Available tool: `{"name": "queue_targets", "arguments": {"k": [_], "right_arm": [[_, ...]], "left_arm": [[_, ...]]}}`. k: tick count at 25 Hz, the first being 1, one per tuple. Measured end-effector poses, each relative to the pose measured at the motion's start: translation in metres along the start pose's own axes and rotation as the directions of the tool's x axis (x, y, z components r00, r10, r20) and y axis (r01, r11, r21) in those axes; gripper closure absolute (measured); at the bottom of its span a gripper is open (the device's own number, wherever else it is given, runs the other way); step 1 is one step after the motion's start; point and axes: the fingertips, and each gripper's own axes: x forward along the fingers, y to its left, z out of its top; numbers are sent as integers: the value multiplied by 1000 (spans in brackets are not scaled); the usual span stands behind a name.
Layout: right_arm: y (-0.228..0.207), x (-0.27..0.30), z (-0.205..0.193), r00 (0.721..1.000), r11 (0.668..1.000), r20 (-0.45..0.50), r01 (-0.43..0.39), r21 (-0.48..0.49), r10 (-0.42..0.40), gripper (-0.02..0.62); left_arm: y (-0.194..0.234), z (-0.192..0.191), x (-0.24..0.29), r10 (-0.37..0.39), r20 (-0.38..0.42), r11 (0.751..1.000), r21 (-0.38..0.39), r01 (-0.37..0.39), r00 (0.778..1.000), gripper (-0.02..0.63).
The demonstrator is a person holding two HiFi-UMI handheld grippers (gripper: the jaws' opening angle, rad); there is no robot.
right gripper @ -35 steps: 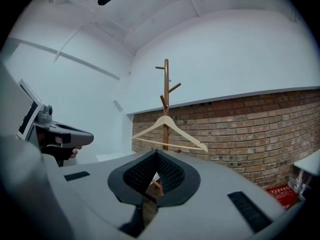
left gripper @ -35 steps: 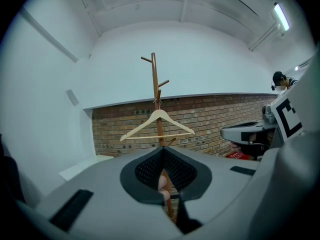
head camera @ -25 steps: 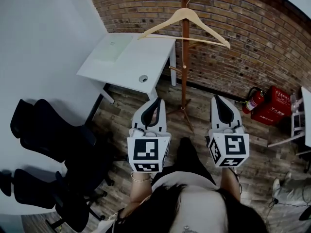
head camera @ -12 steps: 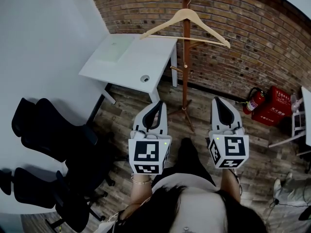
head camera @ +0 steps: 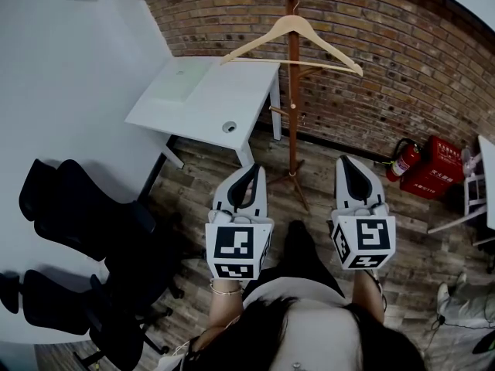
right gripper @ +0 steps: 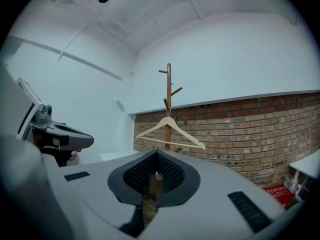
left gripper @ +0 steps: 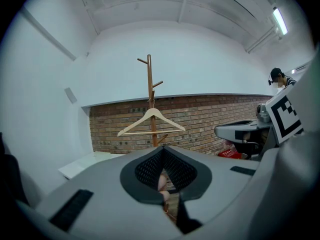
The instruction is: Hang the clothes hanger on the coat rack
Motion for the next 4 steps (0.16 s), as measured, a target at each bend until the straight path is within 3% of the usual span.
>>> {"name": "queue_targets", "arguments": {"k": [4], "right_arm": [[-3,-3,0,1000,1000,3,0,2,0,560]], "left_arm": [[-7,3,1,-12,-3,1000,20,12,1000,595]]}}
